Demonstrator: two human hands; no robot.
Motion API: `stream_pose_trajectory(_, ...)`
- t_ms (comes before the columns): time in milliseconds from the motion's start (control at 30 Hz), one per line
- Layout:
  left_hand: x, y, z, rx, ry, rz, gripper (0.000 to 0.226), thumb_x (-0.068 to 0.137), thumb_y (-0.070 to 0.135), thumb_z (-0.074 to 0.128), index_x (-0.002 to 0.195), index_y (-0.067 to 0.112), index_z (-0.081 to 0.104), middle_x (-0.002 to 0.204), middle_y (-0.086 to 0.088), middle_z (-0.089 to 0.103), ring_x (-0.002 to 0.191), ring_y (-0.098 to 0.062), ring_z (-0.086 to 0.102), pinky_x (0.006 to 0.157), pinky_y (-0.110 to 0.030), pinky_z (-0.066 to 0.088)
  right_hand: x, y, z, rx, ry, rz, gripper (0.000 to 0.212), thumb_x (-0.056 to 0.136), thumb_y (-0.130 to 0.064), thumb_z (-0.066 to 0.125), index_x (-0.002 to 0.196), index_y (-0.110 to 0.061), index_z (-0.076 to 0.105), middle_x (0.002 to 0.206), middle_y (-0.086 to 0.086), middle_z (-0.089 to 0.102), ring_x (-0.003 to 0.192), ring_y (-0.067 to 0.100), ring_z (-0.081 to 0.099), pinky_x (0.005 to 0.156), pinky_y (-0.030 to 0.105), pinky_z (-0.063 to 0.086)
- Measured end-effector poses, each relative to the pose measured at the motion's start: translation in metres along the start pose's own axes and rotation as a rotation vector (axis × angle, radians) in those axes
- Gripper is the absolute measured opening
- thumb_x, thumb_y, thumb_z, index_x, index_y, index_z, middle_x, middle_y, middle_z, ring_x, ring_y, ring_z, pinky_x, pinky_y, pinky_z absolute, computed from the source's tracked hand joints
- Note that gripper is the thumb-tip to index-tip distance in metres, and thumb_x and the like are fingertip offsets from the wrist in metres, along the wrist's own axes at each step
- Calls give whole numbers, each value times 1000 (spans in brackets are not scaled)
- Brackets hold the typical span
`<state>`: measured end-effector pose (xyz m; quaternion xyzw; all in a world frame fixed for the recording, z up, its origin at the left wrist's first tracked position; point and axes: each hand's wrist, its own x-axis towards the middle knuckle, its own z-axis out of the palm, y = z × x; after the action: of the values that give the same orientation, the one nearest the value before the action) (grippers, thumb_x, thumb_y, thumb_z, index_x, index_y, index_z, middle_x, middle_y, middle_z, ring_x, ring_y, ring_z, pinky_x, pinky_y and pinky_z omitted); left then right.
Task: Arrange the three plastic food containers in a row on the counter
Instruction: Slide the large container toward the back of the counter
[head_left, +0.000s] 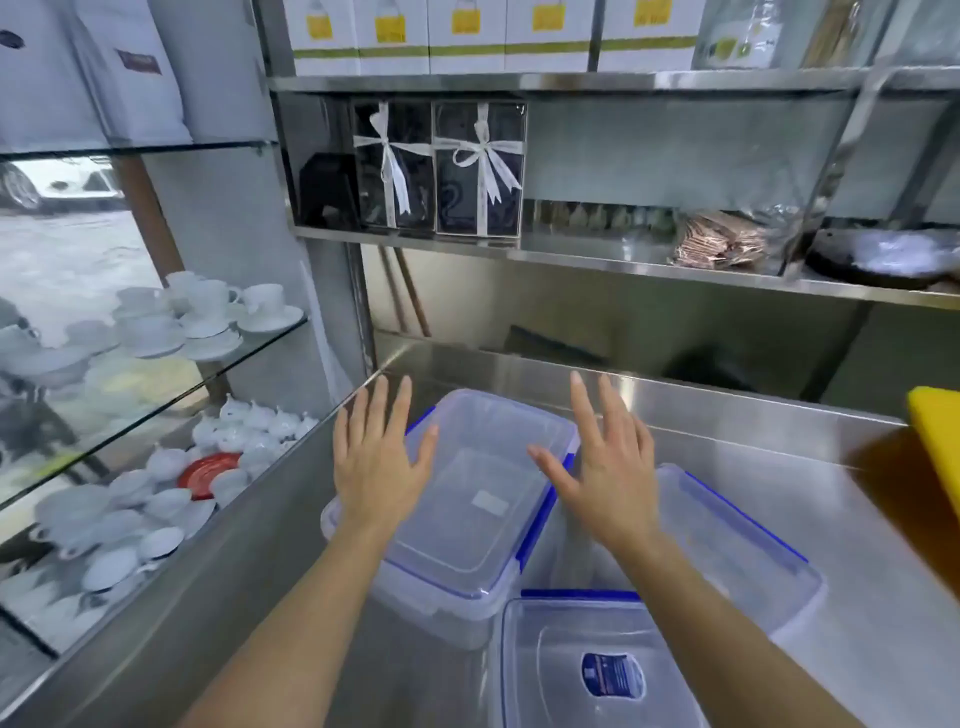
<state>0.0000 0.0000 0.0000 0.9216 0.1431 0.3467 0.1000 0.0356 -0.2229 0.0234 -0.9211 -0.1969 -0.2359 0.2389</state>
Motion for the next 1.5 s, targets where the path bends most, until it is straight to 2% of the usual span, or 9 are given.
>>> stream_pose_trajectory(300, -28, -40, 35, 92, -373, -218, 67, 86, 63, 29, 144, 34, 14, 157, 0, 17, 144, -20, 12, 117, -43, 1, -39, 3, 64, 137, -359, 170, 84, 73, -78, 26, 134, -46, -23, 157, 2, -8, 144, 26, 5, 113, 48, 16)
stream_pose_trajectory(500, -26, -41, 38, 108, -492, -260, 64, 85, 63, 29, 142, 33, 23, 155, 1, 26, 140, -21, 24, 113, -48, 17, -43, 4, 75, 269, -575, 291, 94, 62, -83, 18, 140, -40, -14, 156, -3, -16, 139, 31, 24, 107, 46, 33)
stream_pose_trajectory(633, -24, -40, 35, 115, -525, -278, 63, 85, 63, 28, 141, 34, 22, 154, 2, 26, 139, -22, 25, 107, -51, 24, -39, 0, 73, 330, -631, 320, 89, 71, -75, 27, 140, -38, -16, 155, -5, -19, 138, 28, 26, 105, 41, 37)
stream_pose_trajectory(833, -24, -37, 32, 131, -561, -275, 62, 86, 63, 26, 141, 34, 21, 153, 1, 26, 137, -25, 26, 105, -52, 26, -35, -13, 75, 602, -648, 448, 92, 79, -49, 60, 143, -33, -5, 151, 1, 9, 127, 25, 38, 99, 40, 43)
stream_pose_trajectory(967, -27, -29, 29, 161, -606, -310, 62, 87, 61, 22, 142, 30, 18, 153, -2, 24, 134, -28, 27, 100, -54, 28, -24, -7, 76, 646, -697, 445, 88, 85, -42, 56, 143, -32, -9, 155, 2, 0, 137, 25, 23, 107, 41, 31)
stream_pose_trajectory(1100, -44, -14, 26, 181, -594, -319, 70, 87, 63, 19, 143, 22, 16, 149, -6, 28, 127, -31, 30, 96, -53, 30, -5, 13, 68, 775, -718, 455, 77, 87, -35, 55, 144, -34, 3, 151, 2, 18, 116, 15, 37, 100, 37, 39)
stream_pose_trajectory(1200, -48, -12, 25, 160, -520, -306, 71, 85, 64, 23, 142, 21, 20, 146, -6, 33, 126, -30, 32, 98, -51, 30, -6, 19, 69, 710, -760, 454, 79, 84, -45, 54, 143, -38, 2, 154, 3, 13, 130, 28, 36, 107, 49, 37)
stream_pose_trajectory(1333, -40, -21, 20, 60, -574, -182, 85, 76, 78, 25, 144, 29, 15, 156, -4, 16, 141, -24, 13, 111, -48, 15, -21, 13, 69, 227, -581, 182, 86, 72, -76, 36, 142, -40, 2, 157, -5, -4, 140, 31, 14, 111, 51, 22)
stream_pose_trajectory(1500, -23, -43, 4, -181, -998, 131, 117, 47, 83, 56, 138, 51, -11, 158, 12, -6, 134, 5, -21, 112, -41, -21, -39, 4, 70, 136, -668, -278, 86, 67, -83, 32, 139, -46, 3, 156, -11, -6, 142, 13, -7, 110, 36, -9)
